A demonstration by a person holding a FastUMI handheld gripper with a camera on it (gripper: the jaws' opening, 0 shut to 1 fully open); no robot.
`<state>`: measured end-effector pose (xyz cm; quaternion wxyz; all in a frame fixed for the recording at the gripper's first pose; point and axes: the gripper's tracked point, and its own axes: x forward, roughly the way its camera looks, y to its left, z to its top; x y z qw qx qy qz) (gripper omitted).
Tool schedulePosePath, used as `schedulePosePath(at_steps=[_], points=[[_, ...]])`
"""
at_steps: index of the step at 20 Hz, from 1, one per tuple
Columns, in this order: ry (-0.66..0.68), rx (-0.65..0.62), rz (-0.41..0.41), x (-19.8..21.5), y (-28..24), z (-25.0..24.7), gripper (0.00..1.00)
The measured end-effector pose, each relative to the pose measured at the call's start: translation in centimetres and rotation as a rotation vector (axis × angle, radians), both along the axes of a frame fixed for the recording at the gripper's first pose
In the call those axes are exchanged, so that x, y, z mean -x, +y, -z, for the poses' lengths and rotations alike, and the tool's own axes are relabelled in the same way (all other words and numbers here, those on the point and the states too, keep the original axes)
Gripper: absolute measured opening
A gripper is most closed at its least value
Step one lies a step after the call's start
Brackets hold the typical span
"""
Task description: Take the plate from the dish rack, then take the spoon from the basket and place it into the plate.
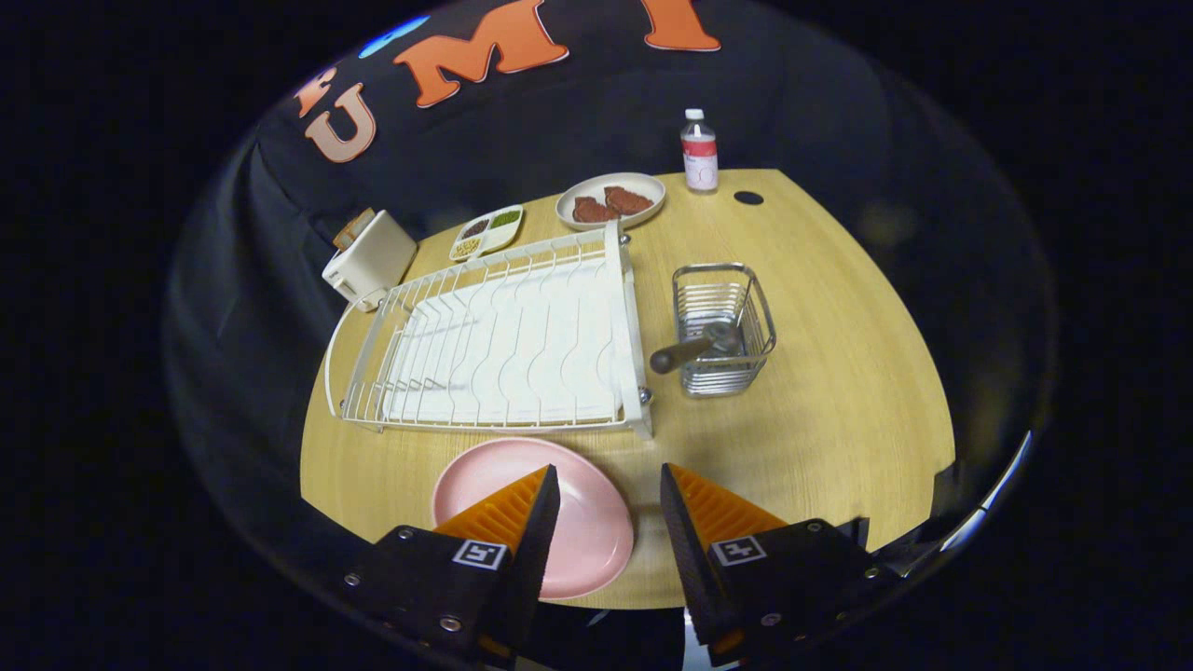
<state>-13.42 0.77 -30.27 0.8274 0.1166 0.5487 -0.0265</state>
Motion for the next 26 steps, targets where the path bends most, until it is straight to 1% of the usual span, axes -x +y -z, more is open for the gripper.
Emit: schedulePosePath(at_steps=[1,2,4,7,10,13,15,17,19,25,26], points=[[-0.031,0.031,-0.003,-0.4,-0.7,-0.1,0.69],[-0.058,0.062,-0.006,-0.8,-1.4,-0.3,0.71],[-0.117,0.118,-0.005,-1.7,-2.6,-0.5,0.71],[-0.182,0.161,-0.021,-2.7,-3.4,-0.2,0.71],[-0.241,0.231,-0.066,-3.8,-4.1,0.5,0.71],[-0.284,0.328,-0.118,-4.9,-5.3,1.5,0.7],[-0.305,0.355,-0.15,-5.6,-5.3,1.9,0.7],[-0.315,0.368,-0.176,-6.1,-5.3,2.5,0.65],[-0.33,0.375,-0.177,-6.6,-5.5,2.7,0.61],[-0.349,0.353,-0.11,-6.4,-7.5,3.0,0.44],[-0.356,0.346,-0.096,-6.4,-7.8,2.9,0.43]])
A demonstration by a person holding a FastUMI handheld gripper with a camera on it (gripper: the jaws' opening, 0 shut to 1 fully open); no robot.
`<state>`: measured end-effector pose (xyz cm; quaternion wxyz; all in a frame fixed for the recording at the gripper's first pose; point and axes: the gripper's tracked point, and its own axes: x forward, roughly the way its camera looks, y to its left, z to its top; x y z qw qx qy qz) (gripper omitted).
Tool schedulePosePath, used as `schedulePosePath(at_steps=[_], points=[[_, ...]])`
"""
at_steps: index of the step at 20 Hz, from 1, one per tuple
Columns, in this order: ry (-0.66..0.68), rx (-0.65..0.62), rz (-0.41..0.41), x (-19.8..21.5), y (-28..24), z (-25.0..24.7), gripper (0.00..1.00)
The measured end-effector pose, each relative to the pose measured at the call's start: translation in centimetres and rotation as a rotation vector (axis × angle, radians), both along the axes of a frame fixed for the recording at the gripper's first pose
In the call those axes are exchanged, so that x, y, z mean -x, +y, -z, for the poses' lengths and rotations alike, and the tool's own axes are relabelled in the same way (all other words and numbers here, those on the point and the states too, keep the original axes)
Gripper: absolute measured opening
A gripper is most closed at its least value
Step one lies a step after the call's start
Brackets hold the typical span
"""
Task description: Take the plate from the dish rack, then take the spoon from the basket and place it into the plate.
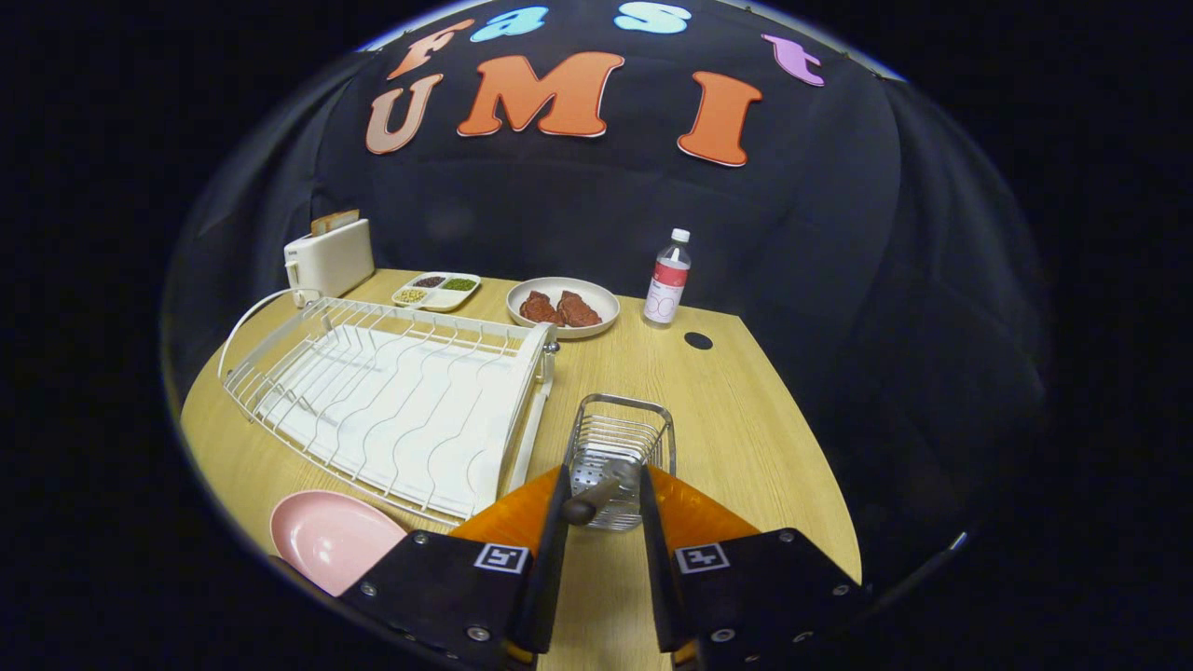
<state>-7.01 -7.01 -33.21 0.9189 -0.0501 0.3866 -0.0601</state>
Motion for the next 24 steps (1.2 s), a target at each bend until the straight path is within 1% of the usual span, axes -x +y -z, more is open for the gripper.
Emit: schedulePosePath(at_steps=[3,6,8,9,10,11,15,17,20,22,24], points=[[-0.015,-0.026,0.025,0.3,-0.6,0.1,0.4],[0.007,-0.044,0.02,0.9,-0.3,0.8,0.35],[-0.007,-0.044,0.025,0.7,-0.2,0.8,0.29],[-0.019,-0.045,0.03,0.5,-0.2,0.7,0.24],[-0.038,-0.04,0.039,0.1,-0.4,0.4,0.22],[-0.053,-0.039,0.045,-0.1,-0.6,0.2,0.17],[-0.065,-0.091,0.062,-0.7,-0.7,-0.2,0.12],[-0.074,-0.122,0.064,-1.3,-0.6,-0.6,0.12],[-0.098,-0.105,0.04,-2.8,-0.8,-1.9,0.12],[-0.108,-0.077,0.029,-3.6,-1.0,-2.6,0.1],[-0.115,-0.086,0.021,-3.9,-0.5,-3.3,0.09]])
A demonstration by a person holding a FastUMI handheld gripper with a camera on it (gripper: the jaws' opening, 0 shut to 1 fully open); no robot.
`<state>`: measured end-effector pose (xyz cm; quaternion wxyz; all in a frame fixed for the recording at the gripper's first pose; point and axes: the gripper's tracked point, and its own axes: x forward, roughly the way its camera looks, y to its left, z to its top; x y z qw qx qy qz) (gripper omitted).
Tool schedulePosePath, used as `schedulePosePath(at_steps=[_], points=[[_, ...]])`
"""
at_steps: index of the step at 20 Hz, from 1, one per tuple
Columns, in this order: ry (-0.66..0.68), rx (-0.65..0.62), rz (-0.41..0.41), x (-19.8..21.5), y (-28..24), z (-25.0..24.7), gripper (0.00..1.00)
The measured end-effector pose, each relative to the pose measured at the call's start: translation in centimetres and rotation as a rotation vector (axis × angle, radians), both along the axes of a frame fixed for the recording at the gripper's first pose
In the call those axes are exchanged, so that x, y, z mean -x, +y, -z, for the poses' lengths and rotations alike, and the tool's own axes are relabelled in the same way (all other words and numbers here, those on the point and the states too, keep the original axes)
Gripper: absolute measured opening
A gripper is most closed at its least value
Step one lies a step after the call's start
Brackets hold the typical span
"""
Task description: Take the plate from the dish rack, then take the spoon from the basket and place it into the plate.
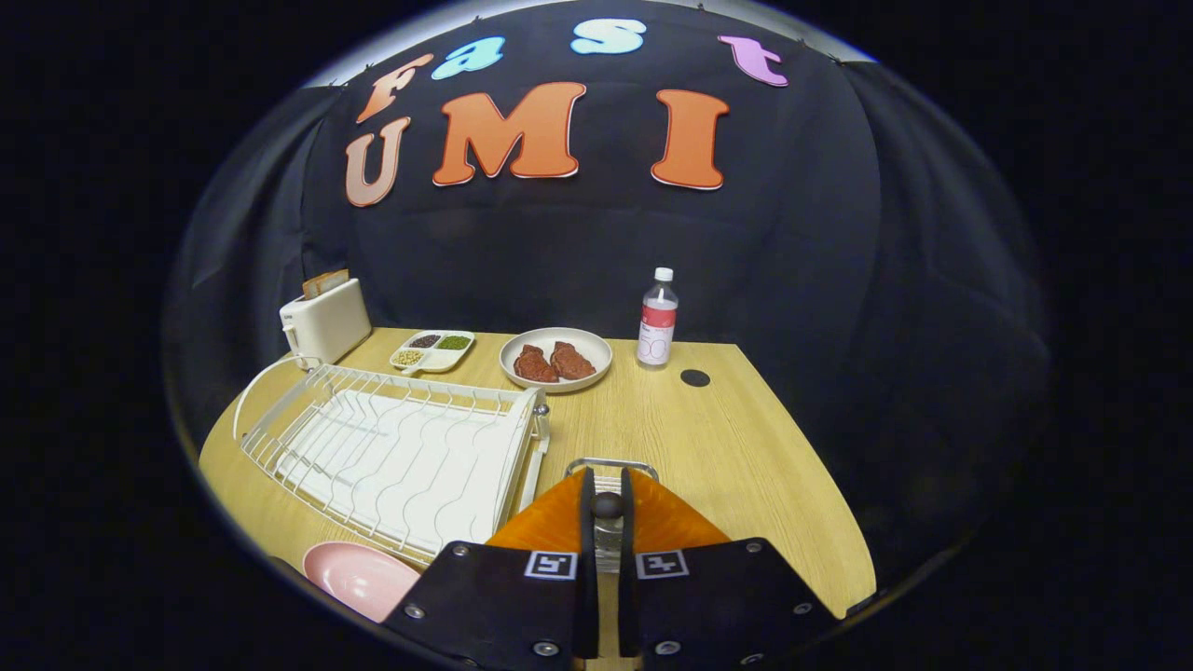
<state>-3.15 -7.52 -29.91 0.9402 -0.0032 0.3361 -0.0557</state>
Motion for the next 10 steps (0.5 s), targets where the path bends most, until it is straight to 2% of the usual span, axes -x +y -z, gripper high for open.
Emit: schedulePosePath(at_steps=[10], points=[[-0.131,-0.003,-0.04,-0.1,0.7,-8.5,0.08]])
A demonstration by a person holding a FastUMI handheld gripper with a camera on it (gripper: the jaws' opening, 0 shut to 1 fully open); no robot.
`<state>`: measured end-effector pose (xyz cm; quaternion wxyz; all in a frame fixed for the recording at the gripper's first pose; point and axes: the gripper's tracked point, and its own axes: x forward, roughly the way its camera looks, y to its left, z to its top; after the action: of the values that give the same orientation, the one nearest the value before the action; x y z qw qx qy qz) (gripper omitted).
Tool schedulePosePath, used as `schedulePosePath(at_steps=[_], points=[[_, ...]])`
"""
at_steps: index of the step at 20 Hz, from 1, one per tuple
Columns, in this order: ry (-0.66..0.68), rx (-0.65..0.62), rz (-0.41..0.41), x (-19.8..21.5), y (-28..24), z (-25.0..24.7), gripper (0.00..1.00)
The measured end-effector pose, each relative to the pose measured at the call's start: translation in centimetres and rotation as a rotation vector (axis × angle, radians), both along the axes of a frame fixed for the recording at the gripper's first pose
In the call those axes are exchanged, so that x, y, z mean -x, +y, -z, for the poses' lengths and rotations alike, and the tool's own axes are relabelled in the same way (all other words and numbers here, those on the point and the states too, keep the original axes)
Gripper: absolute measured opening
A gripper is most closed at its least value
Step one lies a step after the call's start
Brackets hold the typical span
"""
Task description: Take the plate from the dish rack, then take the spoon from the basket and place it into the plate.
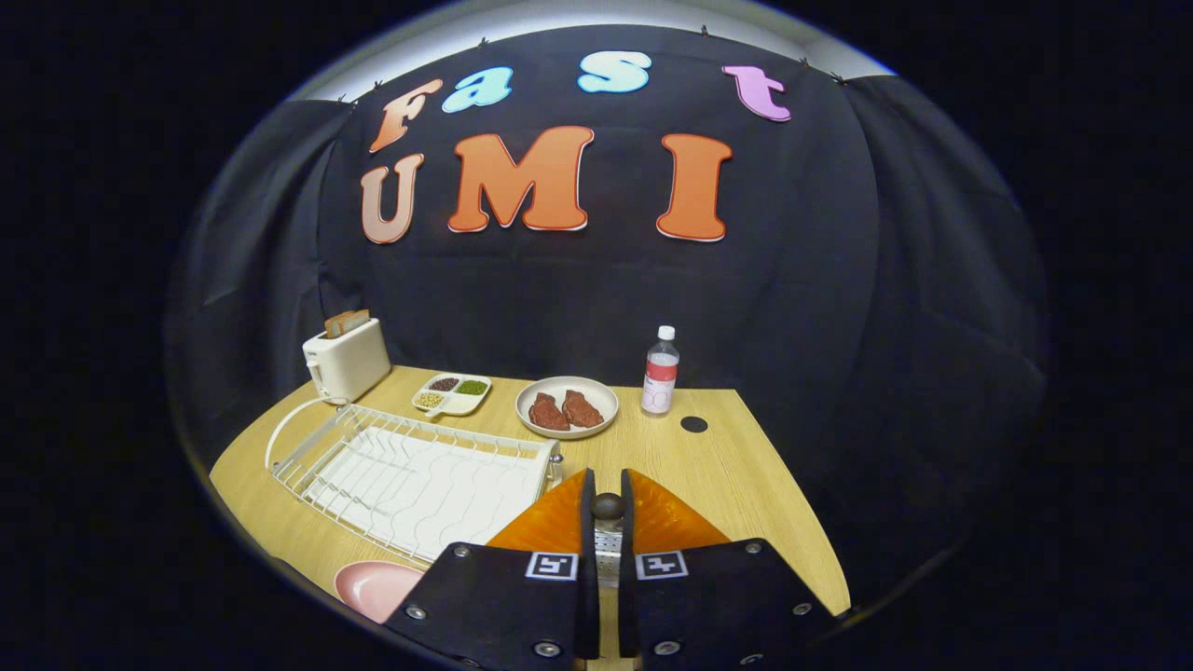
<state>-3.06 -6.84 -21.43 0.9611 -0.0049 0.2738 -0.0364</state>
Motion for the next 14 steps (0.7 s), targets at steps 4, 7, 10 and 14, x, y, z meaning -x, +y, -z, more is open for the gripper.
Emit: schedulePosePath(at_steps=[4,7,10,14], points=[[-0.047,-0.063,-0.077,1.3,3.2,-2.4,0.08],[-0.069,-0.106,-0.158,2.6,6.5,-2.9,0.08],[-0.082,-0.142,-0.243,4.0,9.6,-2.6,0.08],[-0.065,-0.201,-0.33,5.9,12.6,-1.6,0.08]])
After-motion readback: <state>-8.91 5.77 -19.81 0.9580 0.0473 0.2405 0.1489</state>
